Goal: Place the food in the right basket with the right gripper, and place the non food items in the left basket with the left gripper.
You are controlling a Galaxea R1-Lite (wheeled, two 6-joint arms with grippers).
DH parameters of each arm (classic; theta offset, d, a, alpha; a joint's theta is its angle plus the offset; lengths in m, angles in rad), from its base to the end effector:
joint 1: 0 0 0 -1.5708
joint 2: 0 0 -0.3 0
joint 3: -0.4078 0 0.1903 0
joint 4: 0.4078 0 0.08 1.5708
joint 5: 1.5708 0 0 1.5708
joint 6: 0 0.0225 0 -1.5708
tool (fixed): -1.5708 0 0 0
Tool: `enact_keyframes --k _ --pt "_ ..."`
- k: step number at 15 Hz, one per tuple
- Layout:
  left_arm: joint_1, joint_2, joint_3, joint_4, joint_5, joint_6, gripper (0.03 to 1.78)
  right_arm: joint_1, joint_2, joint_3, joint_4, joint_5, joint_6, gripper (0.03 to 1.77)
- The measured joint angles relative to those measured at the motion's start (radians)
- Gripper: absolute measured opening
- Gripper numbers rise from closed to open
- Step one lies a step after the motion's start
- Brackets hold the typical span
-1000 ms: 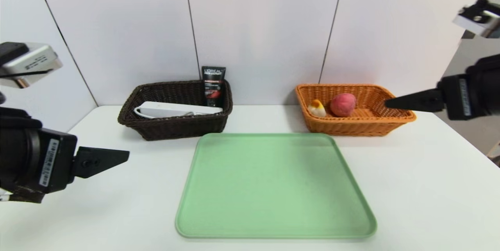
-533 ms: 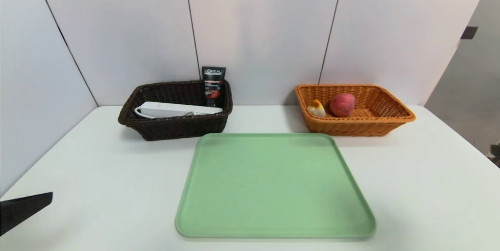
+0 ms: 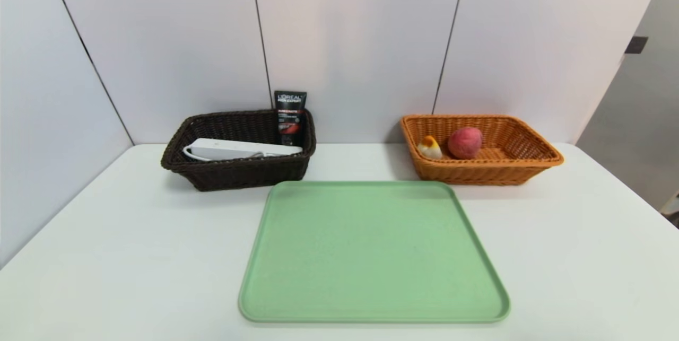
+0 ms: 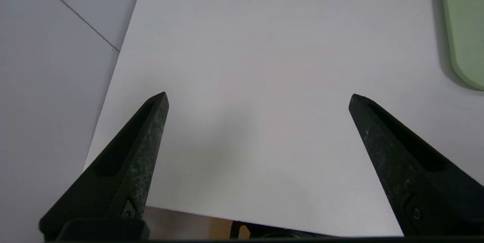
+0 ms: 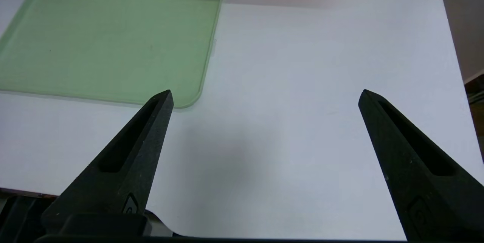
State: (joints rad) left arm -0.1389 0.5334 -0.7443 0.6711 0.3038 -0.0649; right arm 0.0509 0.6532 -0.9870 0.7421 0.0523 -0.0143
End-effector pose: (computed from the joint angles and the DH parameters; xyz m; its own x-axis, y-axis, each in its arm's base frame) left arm -0.0113 0.0084 0.2178 0.8881 0.1779 -0.4238 -0.1616 0.9840 0.0745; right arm -0.0039 0.0010 0.2702 0.9127 0.0988 -0.3965 -0.1044 0.9945 0.0076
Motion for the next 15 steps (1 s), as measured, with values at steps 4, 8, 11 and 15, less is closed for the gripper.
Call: enact_keyframes --k 4,8,11,15 --pt "0.056 -0.155 0.099 -0.006 -0.011 0.084 1.69 -0.057 -0.119 0.050 0.041 0.003 -0.073 1.69" --pt "0.098 -0.252 0.144 0.001 -0.105 0.097 1.69 -0.084 -0.212 0.070 0.093 0.004 -0.086 1.69" --pt "0.124 -0.315 0.188 0.000 -0.183 0.121 1.69 -0.086 -0.276 0.110 0.114 0.003 -0.090 1.69" --pt "0.136 -0.418 0.297 -0.099 -0.321 0.120 1.69 -0.084 -0.369 0.261 -0.049 -0.002 -0.118 1.69"
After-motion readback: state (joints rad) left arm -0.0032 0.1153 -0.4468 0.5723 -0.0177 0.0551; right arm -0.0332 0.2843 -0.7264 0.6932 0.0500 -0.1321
